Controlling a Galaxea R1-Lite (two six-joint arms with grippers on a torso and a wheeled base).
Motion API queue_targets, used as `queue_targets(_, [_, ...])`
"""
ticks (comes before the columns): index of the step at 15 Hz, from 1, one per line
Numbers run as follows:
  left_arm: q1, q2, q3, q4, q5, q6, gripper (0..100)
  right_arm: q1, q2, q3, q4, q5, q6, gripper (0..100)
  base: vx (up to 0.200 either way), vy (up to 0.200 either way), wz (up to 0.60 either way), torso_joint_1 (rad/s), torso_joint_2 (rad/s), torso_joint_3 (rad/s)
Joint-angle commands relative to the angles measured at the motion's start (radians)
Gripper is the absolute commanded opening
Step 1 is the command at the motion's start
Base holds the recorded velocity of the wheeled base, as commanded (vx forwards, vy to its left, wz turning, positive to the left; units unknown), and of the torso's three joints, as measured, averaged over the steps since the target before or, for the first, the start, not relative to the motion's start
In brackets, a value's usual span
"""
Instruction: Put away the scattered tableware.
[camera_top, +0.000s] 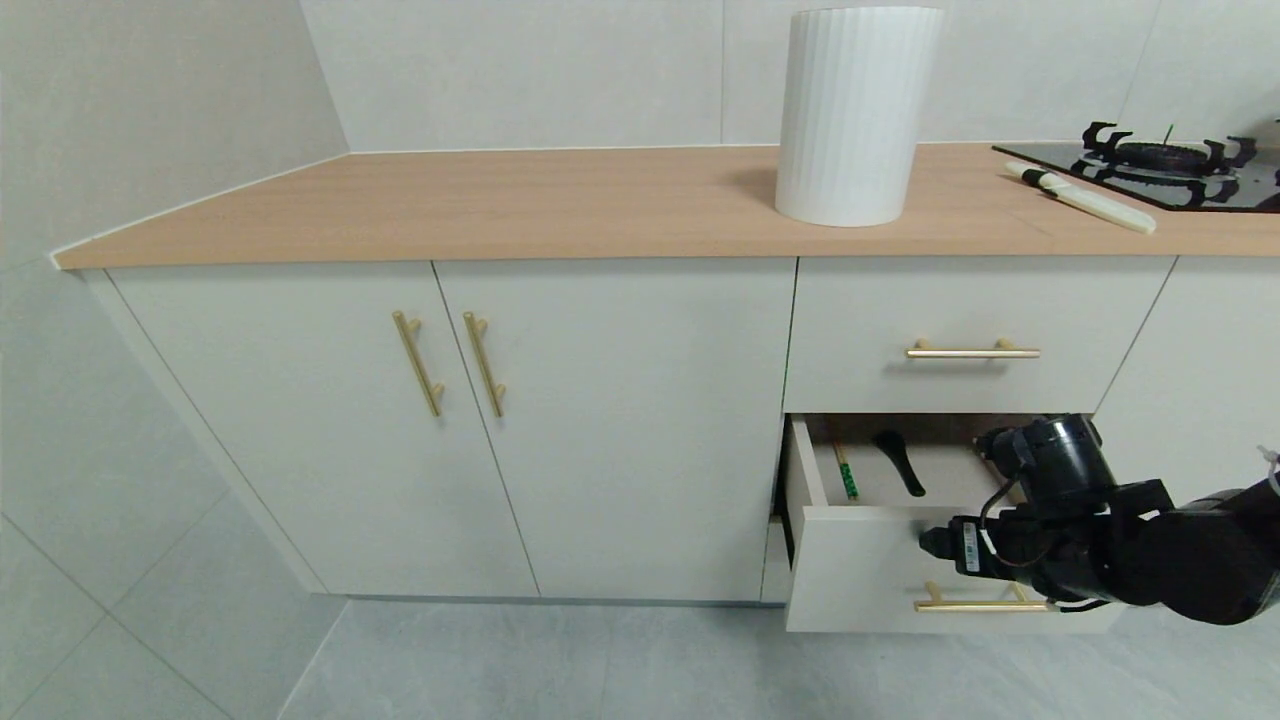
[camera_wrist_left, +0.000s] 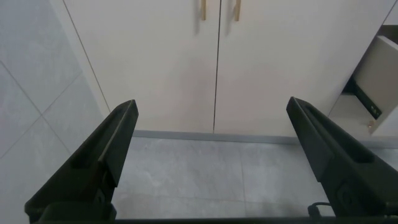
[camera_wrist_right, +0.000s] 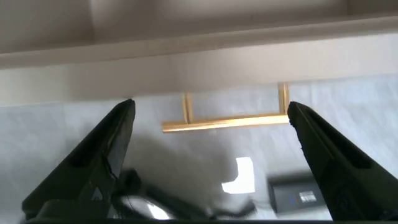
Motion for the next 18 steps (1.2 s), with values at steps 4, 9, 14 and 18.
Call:
queue_targets(4, [0.001, 0.000, 0.000, 0.000, 0.000, 0.000, 100, -0.002, 0.043, 0.056, -0.156, -0.001, -0.014, 100, 0.000, 0.000, 0.00, 0.000, 0.00, 0.000])
queue_targets(9, [0.001, 0.000, 0.000, 0.000, 0.000, 0.000, 100, -0.002, 0.107, 0.119, -0.389, -0.035, -0.063, 100, 0.000, 0.000, 0.00, 0.000, 0.00, 0.000])
queue_targets(14, [0.001, 0.000, 0.000, 0.000, 0.000, 0.000, 100, -0.002, 0.227, 0.171, -0.722, -0.087, -0.154, 100, 0.000, 0.000, 0.00, 0.000, 0.00, 0.000])
queue_targets(18, [0.001, 0.000, 0.000, 0.000, 0.000, 0.000, 100, -0.012, 0.285, 0.167, -0.837, -0.121, -0.169, 100, 0.000, 0.000, 0.00, 0.000, 0.00, 0.000])
